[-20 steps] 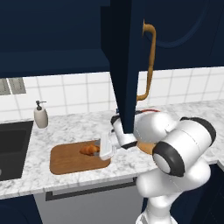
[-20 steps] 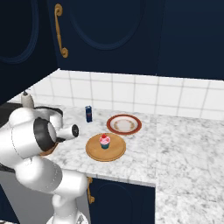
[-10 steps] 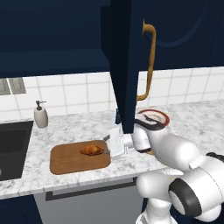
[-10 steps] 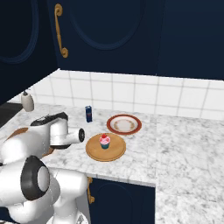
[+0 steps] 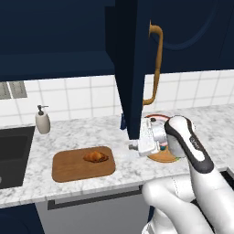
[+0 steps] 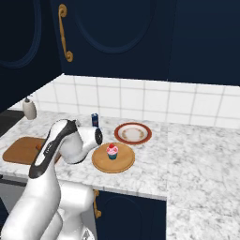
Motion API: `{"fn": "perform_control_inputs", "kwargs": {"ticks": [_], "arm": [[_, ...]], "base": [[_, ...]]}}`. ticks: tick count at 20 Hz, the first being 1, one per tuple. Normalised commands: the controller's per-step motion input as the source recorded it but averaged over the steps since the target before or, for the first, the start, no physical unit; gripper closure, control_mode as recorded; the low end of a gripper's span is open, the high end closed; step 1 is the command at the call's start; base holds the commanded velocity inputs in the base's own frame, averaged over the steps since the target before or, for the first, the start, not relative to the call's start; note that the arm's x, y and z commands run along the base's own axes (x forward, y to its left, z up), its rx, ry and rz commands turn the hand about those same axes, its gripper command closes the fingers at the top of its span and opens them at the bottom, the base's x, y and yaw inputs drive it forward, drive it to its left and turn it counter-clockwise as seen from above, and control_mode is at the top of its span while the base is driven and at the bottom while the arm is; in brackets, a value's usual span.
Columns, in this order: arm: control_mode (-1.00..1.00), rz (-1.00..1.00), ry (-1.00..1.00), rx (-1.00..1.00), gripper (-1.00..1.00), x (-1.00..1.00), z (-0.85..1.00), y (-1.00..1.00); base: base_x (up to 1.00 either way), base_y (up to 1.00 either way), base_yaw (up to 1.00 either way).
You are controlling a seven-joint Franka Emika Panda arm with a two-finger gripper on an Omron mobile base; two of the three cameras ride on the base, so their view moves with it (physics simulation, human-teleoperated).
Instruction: From the different types of pastries on the counter, select a croissant and place it on the cutting board. Then retrieve a jar of jam from the cabinet and place it alongside the croissant on the cutting board.
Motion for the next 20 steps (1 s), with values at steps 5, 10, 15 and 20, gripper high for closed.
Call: {"fn": "perform_control_inputs", "kwargs": {"ticks": [5, 10, 15, 20], "arm": [[-1.00, -0.15, -0.10, 0.00, -1.00, -1.00, 0.00, -0.40], [-1.00, -0.28, -0.11, 0.00, -1.00, -0.92, 0.01, -0.03], [-1.00, -0.39, -0.14, 0.00, -1.00, -0.84, 0.00, 0.00], [-1.00, -0.51, -0.18, 0.00, -1.00, -0.73, 0.00, 0.13]], "base": [[0.00, 0.00, 0.00], [0.00, 0.00, 0.00], [0.00, 0.00, 0.00], [0.00, 0.00, 0.00]]}}
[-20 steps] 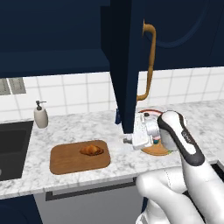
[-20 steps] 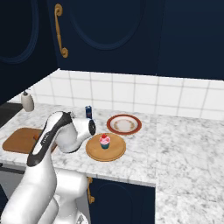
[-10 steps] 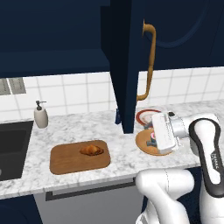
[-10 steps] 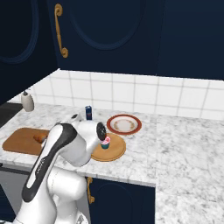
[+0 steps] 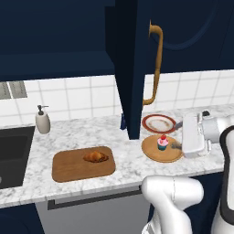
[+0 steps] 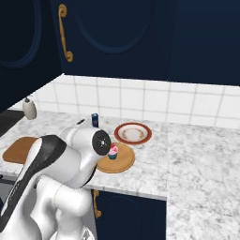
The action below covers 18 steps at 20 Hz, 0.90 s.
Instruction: From the different types of pastries on the counter, select a croissant and place it on the cutting board. Then retrieve a jar of jam from the cabinet and place it alongside the croissant on the cutting board.
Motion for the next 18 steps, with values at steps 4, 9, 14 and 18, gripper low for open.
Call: {"fn": "perform_control_inputs", "kwargs": {"ticks": [4, 9, 14, 18], "arm": [[-1.00, -0.59, -0.23, 0.00, -1.00, -0.54, -0.02, 0.59], [-1.00, -0.57, -0.13, 0.00, -1.00, -0.83, -0.35, 0.46], [-1.00, -0.56, 0.00, 0.00, -1.00, -1.00, -0.76, 0.17], [-1.00, -0.29, -0.13, 0.00, -1.00, -0.47, -0.37, 0.34]], "base": [[0.00, 0.00, 0.00], [0.00, 0.00, 0.00], [0.00, 0.00, 0.00], [0.00, 0.00, 0.00]]}}
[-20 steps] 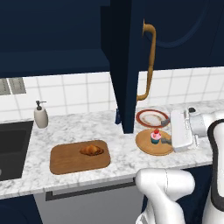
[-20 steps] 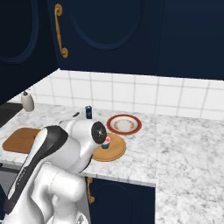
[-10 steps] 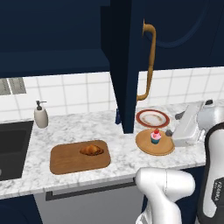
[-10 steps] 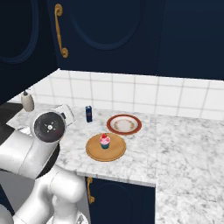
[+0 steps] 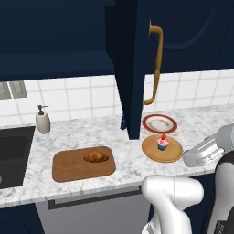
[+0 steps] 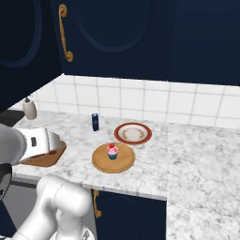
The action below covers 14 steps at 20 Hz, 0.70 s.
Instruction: From the different types of pastries on the counter, select a croissant and place it on the cutting board. Then retrieve a jar of jam from the cabinet and place it alongside the croissant on the cutting board.
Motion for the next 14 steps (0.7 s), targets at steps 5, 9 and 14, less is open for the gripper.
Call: {"fn": "perform_control_inputs", "kwargs": {"ticks": [5, 9, 14], "arm": [[-1.00, -0.10, -0.02, 0.00, -1.00, -0.19, -0.15, 0.18], [-1.00, -0.22, 0.07, 0.00, -1.00, -0.62, -0.61, 0.32], [-1.00, -0.03, 0.00, 0.00, -1.00, -0.01, -0.02, 0.01]], "base": [[0.00, 0.00, 0.00], [0.00, 0.00, 0.00], [0.00, 0.00, 0.00]]}}
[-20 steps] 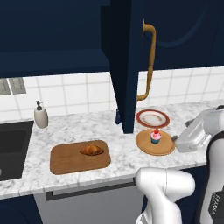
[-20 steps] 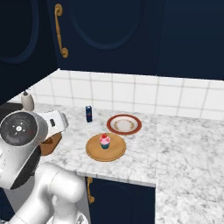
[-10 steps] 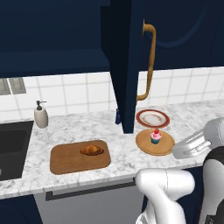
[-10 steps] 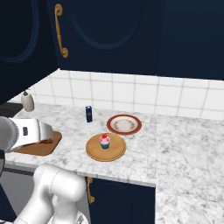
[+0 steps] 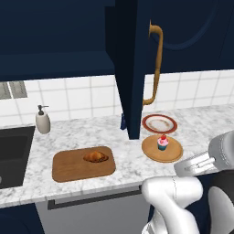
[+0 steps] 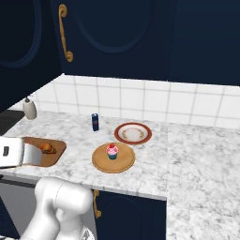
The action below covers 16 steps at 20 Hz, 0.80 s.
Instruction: From the different types of pastries on the counter, select a croissant and place it on the cutting board. Then retrieve a jar of jam from the cabinet and place it alongside the croissant on the cutting board.
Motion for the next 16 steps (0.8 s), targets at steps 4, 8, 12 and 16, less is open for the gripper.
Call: {"fn": "perform_control_inputs", "kwargs": {"ticks": [4, 8, 12, 16], "arm": [[1.00, 0.00, 0.00, 0.00, -1.00, -0.27, -0.05, 0.00], [1.00, 0.00, 0.00, 0.00, -1.00, 0.00, 0.00, 0.00], [1.00, 0.00, 0.00, 0.00, -1.00, 0.00, 0.00, 0.00], [1.00, 0.00, 0.00, 0.00, -1.00, 0.00, 0.00, 0.00]], "base": [[-0.16, 0.00, 0.00], [-0.66, 0.18, -0.01], [0.00, 0.81, 0.00], [-0.18, 0.78, 0.00]]}}
